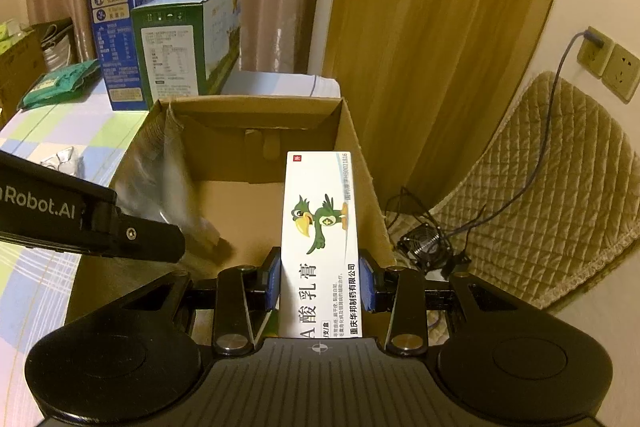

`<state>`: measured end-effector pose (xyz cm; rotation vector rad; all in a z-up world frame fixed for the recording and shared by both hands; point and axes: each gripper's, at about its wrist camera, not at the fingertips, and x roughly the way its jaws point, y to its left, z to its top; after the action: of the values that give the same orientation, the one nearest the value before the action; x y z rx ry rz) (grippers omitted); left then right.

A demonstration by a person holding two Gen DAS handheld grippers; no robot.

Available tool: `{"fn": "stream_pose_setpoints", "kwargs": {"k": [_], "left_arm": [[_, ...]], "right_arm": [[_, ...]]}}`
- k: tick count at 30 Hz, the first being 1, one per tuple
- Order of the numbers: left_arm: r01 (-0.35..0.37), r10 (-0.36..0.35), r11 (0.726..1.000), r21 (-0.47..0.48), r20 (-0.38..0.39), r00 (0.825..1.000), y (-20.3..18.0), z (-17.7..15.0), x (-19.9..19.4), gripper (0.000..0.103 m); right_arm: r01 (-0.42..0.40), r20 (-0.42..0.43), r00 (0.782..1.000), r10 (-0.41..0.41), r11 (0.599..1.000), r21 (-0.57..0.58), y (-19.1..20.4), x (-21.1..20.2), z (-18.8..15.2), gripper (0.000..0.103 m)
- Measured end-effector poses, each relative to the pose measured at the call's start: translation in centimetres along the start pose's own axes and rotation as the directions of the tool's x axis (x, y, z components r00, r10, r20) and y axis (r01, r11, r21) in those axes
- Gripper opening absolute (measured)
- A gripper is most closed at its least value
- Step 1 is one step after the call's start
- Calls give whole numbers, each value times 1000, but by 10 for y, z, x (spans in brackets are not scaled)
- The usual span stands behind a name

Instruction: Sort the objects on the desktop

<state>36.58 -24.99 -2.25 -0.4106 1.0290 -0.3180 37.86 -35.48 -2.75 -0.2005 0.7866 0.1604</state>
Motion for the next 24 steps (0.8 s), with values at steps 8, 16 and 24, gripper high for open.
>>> {"fn": "stream_pose_setpoints", "kwargs": {"k": [8,16,24], "left_arm": [[10,-11,1000,27,39,999,-5,5,-10,35],[7,-9,1000,30,37,999,-1,2,-12,35],[-1,0,1000,21,39,999,7,2,-16,35]], "right_arm": [[-1,-1,1000,1,1000,-1,0,0,1,35],[-4,-2,1000,4,1000,-1,3,0,2,35],[-17,-2,1000,17,1000,6,8,1,4,35]]}}
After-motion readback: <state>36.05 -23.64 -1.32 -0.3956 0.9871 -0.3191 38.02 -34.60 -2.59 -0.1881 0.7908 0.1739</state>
